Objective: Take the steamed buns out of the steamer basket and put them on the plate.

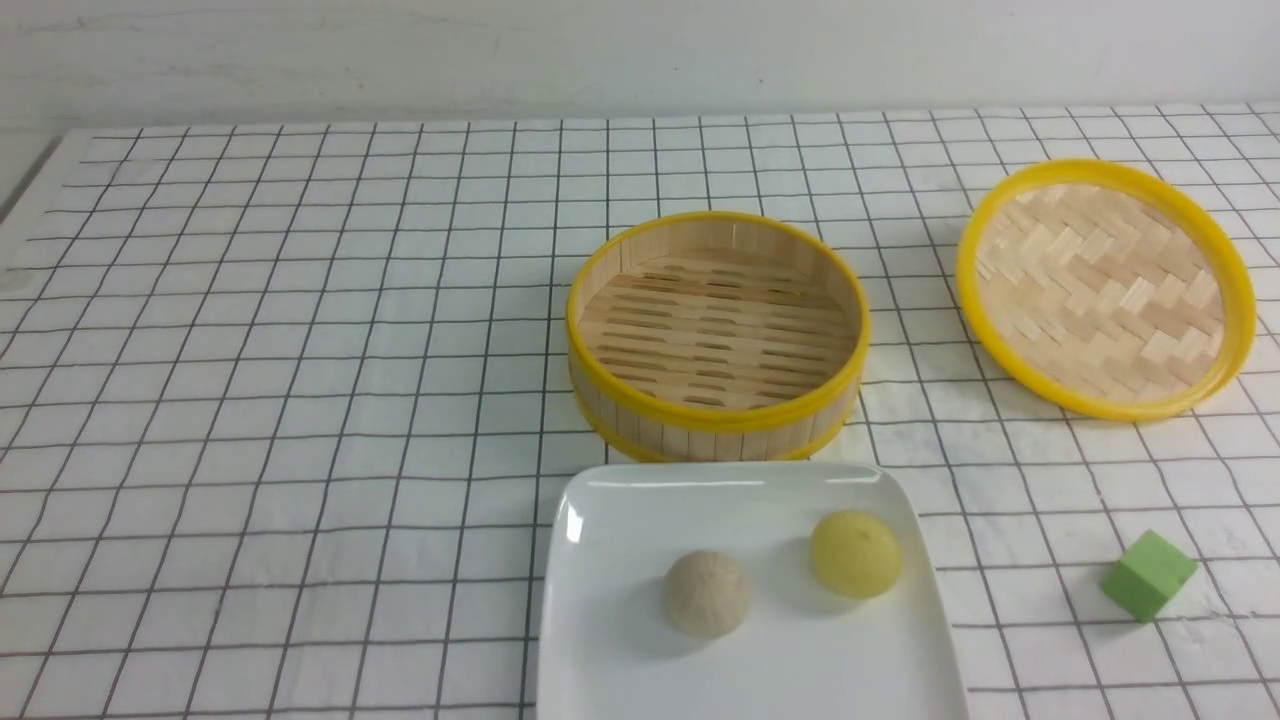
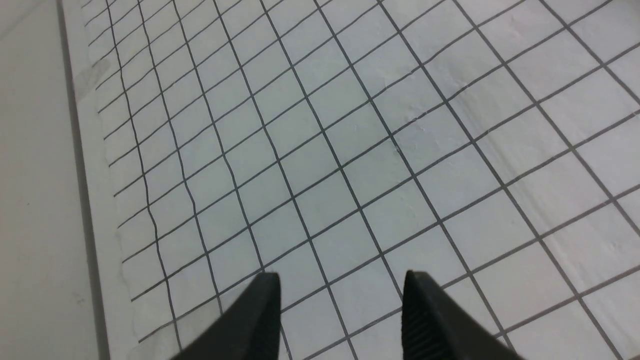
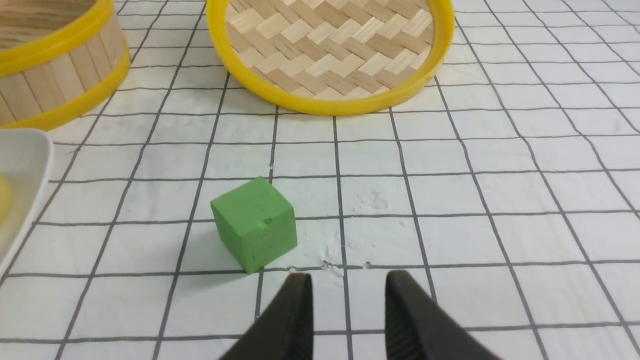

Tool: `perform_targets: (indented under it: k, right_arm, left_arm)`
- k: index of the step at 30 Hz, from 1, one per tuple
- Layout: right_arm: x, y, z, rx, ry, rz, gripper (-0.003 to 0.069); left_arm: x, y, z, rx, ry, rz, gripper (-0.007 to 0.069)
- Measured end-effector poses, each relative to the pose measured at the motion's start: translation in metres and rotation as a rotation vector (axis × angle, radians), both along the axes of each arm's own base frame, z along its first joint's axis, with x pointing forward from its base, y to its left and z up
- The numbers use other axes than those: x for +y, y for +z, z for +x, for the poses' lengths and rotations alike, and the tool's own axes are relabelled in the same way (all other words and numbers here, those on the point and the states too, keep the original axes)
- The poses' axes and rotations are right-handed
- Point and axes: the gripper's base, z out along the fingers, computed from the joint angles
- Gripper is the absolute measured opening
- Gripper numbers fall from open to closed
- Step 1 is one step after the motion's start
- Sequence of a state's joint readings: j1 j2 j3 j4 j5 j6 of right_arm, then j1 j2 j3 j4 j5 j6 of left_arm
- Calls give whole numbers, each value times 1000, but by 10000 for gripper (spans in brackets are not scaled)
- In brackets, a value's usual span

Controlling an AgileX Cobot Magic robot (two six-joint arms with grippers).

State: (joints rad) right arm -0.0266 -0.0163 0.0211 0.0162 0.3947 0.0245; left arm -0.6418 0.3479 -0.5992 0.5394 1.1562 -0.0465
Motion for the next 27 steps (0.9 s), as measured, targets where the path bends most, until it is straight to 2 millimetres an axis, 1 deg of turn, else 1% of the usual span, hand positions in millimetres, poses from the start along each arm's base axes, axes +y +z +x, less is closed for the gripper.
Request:
perform_targets:
  k: [27]
  right_arm:
    - [-1,0,0,5,-3,-16,237]
  left_arm:
    - [2,-2,-2,33,20,16,355]
